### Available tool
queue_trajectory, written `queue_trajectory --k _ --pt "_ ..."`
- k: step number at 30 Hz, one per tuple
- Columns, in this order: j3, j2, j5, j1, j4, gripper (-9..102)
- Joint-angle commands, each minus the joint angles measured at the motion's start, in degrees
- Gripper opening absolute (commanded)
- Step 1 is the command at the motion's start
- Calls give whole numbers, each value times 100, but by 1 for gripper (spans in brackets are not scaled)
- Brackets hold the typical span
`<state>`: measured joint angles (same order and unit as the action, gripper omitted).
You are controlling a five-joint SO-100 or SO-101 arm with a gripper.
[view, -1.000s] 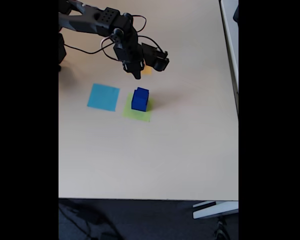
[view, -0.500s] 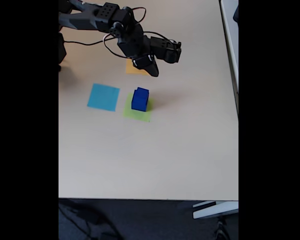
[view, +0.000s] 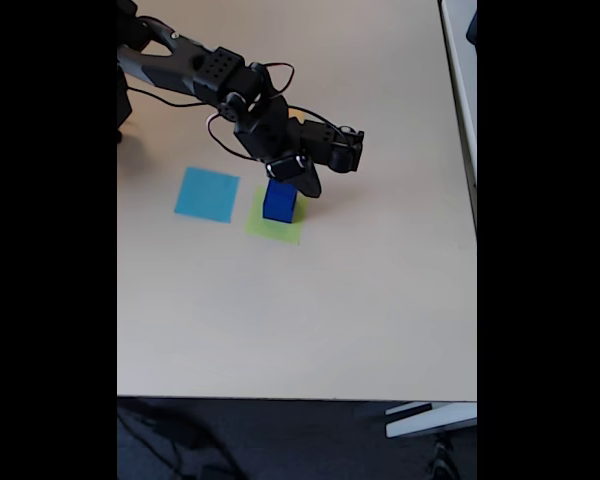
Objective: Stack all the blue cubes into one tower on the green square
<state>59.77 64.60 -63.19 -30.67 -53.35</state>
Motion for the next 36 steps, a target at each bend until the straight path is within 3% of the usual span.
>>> queue_trajectory --k 1,36 --pt "-79 44 70 -44 158 0" --pt "-123 123 255 88 -694 0"
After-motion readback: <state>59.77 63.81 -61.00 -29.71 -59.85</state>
